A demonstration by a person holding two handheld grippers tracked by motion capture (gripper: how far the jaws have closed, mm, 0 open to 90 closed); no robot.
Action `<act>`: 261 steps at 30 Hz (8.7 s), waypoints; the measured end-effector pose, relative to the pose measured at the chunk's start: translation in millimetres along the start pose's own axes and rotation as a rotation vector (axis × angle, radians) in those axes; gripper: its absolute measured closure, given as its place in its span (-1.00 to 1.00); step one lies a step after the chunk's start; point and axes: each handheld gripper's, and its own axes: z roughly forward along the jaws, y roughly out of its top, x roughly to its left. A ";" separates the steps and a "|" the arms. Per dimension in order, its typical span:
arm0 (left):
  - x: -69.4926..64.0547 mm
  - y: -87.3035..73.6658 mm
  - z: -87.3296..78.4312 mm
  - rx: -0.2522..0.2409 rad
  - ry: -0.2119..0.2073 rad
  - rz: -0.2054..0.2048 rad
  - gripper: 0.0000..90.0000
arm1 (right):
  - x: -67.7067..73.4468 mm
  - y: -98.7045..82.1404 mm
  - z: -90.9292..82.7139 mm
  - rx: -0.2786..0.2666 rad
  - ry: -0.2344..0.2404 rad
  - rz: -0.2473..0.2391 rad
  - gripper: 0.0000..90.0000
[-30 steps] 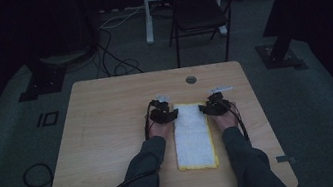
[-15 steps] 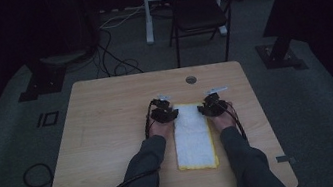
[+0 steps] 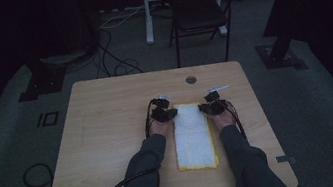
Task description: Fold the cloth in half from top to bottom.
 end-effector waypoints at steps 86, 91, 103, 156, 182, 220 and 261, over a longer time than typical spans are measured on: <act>-26.0 30.3 -73.3 -0.204 -0.045 0.154 0.94 | 18.3 28.9 -65.3 -0.181 0.014 -0.090 0.93; -28.2 24.6 -76.9 -0.218 -0.056 0.145 0.94 | 19.6 24.7 -68.8 -0.190 0.018 -0.094 0.93; -32.4 18.3 -83.7 -0.234 -0.064 0.156 0.94 | 23.2 17.9 -74.6 -0.199 0.024 -0.099 0.94; -40.7 -36.0 -105.8 -0.254 -0.114 0.148 0.94 | 47.2 -21.8 -101.9 -0.219 0.097 -0.140 0.94; -45.5 -64.8 -100.9 -0.224 -0.140 0.129 0.94 | 51.5 -46.1 -97.2 -0.184 0.109 -0.138 0.94; -37.3 -80.8 -107.1 -0.230 -0.155 0.079 0.86 | 59.5 -88.1 -91.9 -0.129 0.136 -0.102 0.93; -44.0 -81.2 -86.7 -0.117 -0.171 0.109 0.79 | 53.7 -96.8 -108.4 -0.186 0.087 -0.076 0.46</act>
